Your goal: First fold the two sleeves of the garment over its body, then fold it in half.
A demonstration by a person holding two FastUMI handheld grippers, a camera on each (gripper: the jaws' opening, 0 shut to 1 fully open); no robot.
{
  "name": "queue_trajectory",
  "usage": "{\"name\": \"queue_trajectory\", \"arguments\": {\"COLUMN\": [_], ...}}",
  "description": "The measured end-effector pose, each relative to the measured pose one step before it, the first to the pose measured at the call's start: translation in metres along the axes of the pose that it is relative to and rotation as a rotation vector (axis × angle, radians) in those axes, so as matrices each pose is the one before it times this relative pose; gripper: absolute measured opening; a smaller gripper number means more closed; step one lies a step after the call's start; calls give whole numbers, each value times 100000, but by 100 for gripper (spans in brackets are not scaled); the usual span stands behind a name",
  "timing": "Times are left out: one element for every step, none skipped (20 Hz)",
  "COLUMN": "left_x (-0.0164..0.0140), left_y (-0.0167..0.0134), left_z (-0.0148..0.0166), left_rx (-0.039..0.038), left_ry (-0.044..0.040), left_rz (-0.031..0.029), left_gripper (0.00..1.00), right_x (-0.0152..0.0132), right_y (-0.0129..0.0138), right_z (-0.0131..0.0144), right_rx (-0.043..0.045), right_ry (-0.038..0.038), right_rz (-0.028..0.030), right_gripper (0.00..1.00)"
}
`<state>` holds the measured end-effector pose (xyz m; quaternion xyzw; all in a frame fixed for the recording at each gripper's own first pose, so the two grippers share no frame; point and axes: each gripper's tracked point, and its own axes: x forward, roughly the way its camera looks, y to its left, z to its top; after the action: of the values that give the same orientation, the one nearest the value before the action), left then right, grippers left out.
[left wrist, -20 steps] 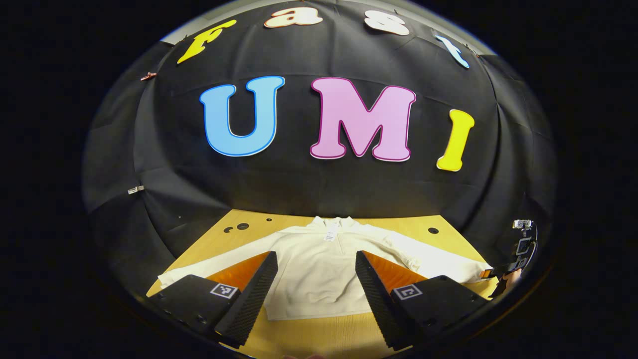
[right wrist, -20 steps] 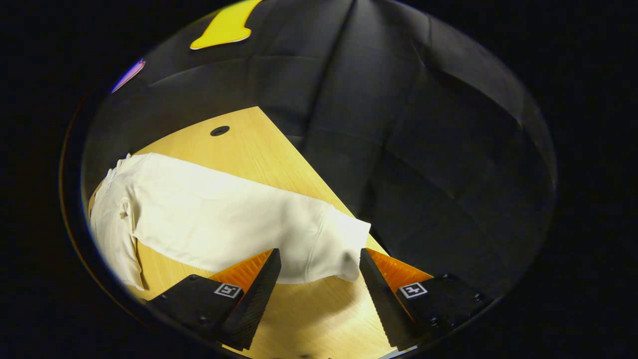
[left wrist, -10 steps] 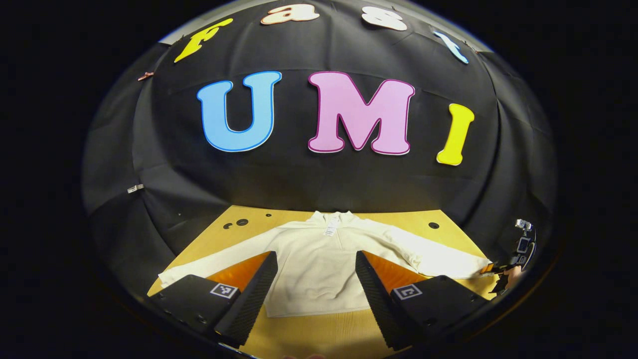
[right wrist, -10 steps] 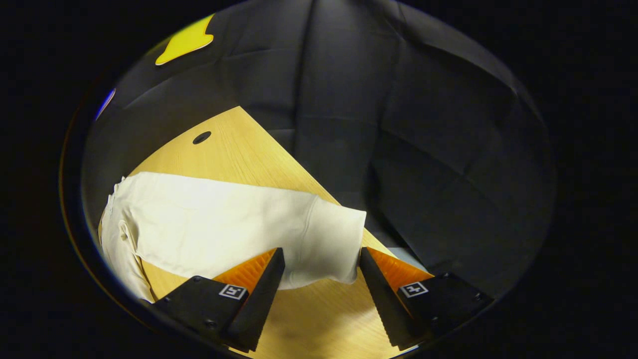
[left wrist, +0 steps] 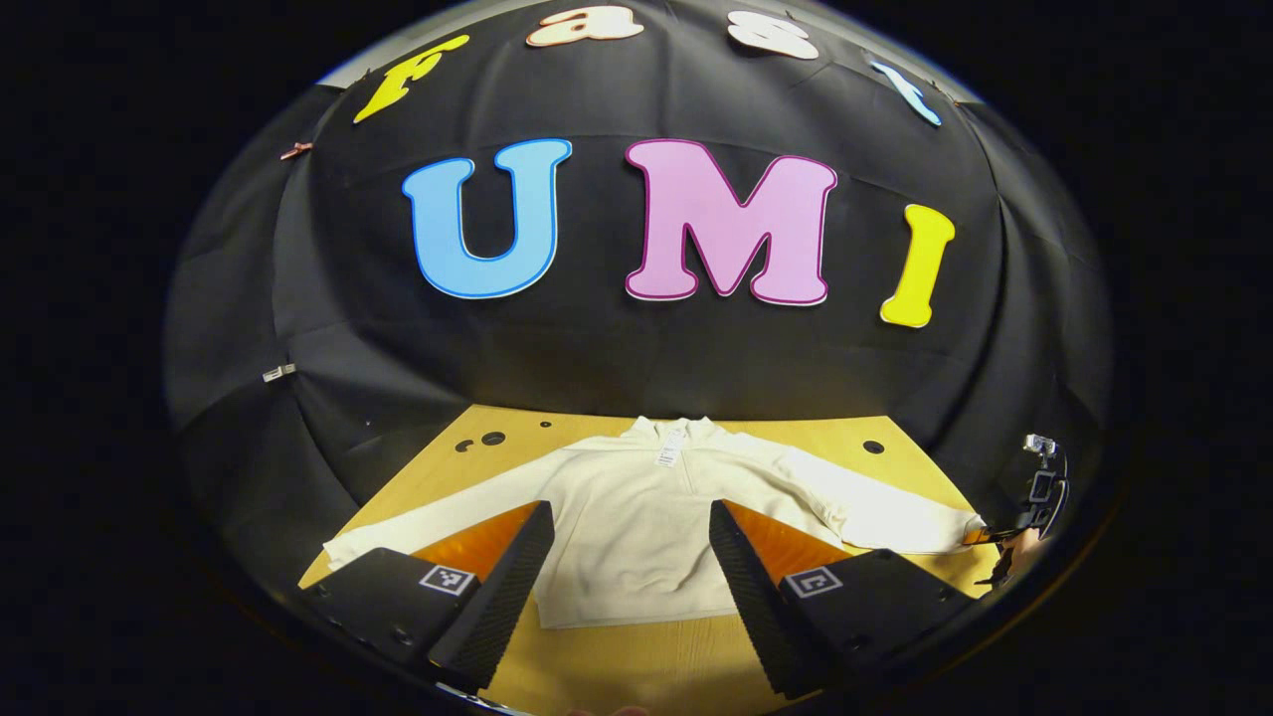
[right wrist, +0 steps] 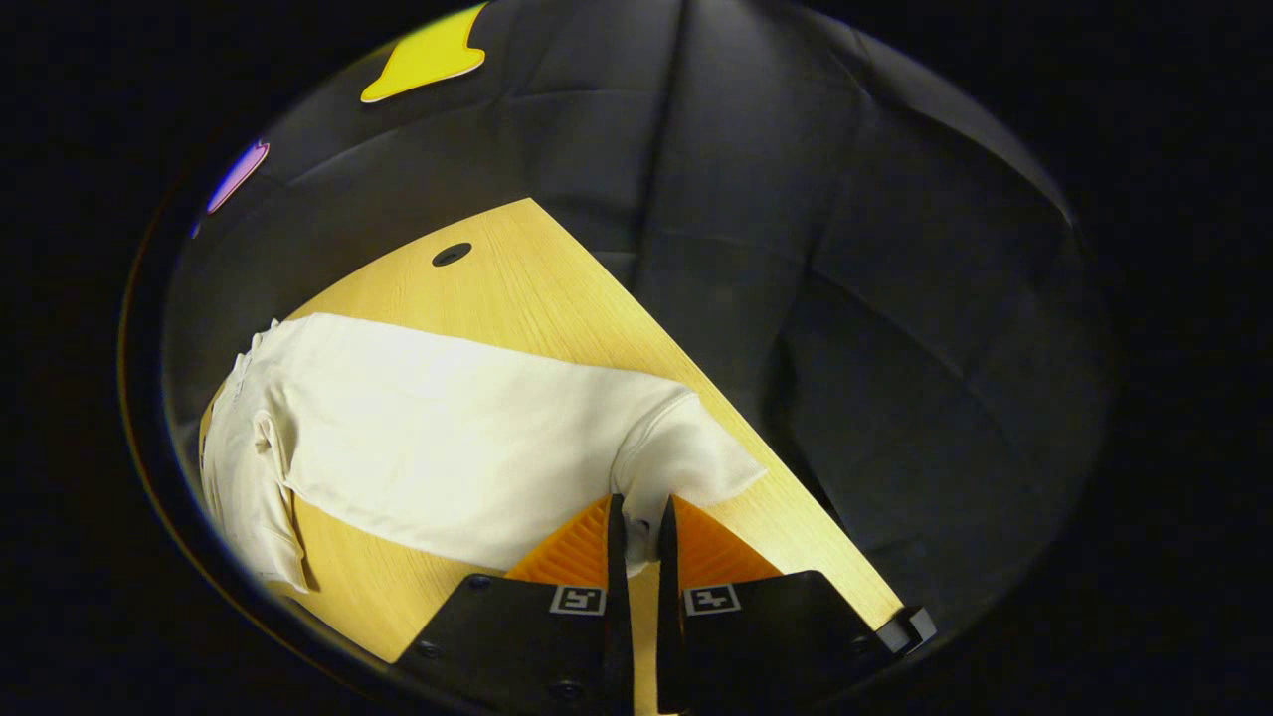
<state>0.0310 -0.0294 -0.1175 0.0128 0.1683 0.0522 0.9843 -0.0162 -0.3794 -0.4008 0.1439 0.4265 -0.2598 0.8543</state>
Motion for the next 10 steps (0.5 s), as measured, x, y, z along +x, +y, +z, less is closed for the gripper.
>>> {"name": "queue_trajectory", "arguments": {"left_x": [-97,-75,-65,-18,-44,-58,6,-55,-152,-133], "left_y": [135,31,292,391,380,214,207,177,189,177], "left_z": [-187,-49,-66,20,212,-114,-69,10,-23,198], "left_rx": [-97,-44,45,-178,-443,-624,177,1102,1022,135], "left_ry": [-36,31,174,-59,-234,-111,-42,-37,-418,-558], "left_rz": [-123,-202,169,512,680,319,118,133,146,-108], "left_gripper": [97,97,97,97,97,97,97,97,97,97], "right_x": [-197,166,-657,-209,-364,-588,-541,-437,-408,-420], "right_y": [134,-149,124,292,361,468,582,710,634,821], "right_z": [126,51,576,992,939,1182,798,1379,1310,1129], "right_rx": [-1129,-1417,-633,-502,-531,-265,165,-898,-1861,-2133], "right_ry": [171,597,-518,-1898,-2254,-875,-214,-1848,-1621,-1436], "right_rz": [1630,-36,262,348,862,480,993,844,747,734], "right_gripper": [14,11,9,9,9,8,8,8,8,9]}}
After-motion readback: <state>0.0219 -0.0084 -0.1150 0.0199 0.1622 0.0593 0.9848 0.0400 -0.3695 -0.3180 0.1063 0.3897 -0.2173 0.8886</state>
